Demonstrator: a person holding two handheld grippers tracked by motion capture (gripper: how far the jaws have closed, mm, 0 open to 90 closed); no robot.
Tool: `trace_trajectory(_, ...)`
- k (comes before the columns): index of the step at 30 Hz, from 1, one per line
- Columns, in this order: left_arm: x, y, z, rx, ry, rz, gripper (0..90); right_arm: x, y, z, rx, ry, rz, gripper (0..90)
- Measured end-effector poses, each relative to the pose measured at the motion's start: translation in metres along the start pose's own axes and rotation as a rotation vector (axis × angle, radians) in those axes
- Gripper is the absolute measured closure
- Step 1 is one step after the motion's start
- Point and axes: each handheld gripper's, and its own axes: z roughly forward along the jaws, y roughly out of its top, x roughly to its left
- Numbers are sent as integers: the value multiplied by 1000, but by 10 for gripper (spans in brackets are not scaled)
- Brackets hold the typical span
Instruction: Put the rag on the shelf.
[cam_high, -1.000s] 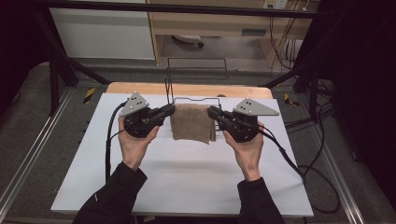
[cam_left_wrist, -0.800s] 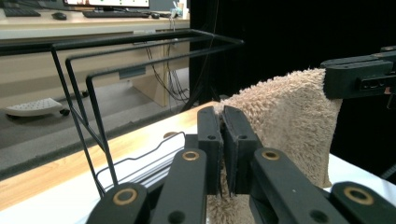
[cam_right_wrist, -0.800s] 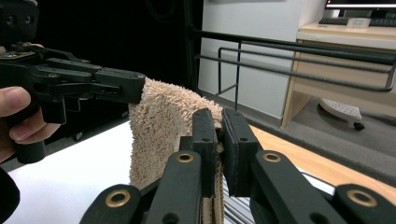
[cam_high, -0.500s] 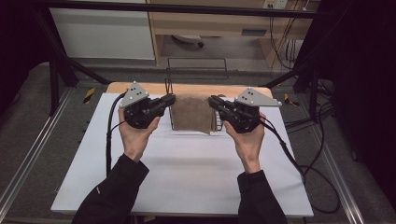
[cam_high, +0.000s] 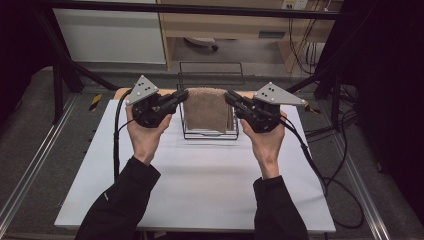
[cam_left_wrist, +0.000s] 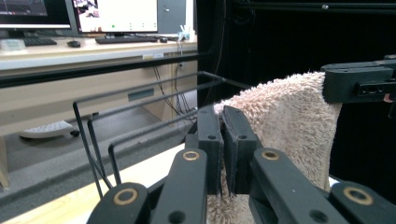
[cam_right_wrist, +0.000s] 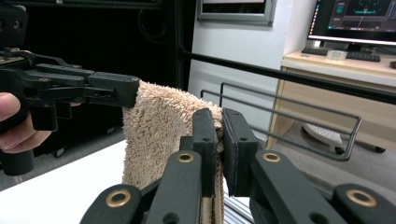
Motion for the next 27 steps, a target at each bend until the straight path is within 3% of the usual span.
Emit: trace_trajectory(27,15,37,16,-60,29,5,864,-18,37,18,-71,-44,-16,849)
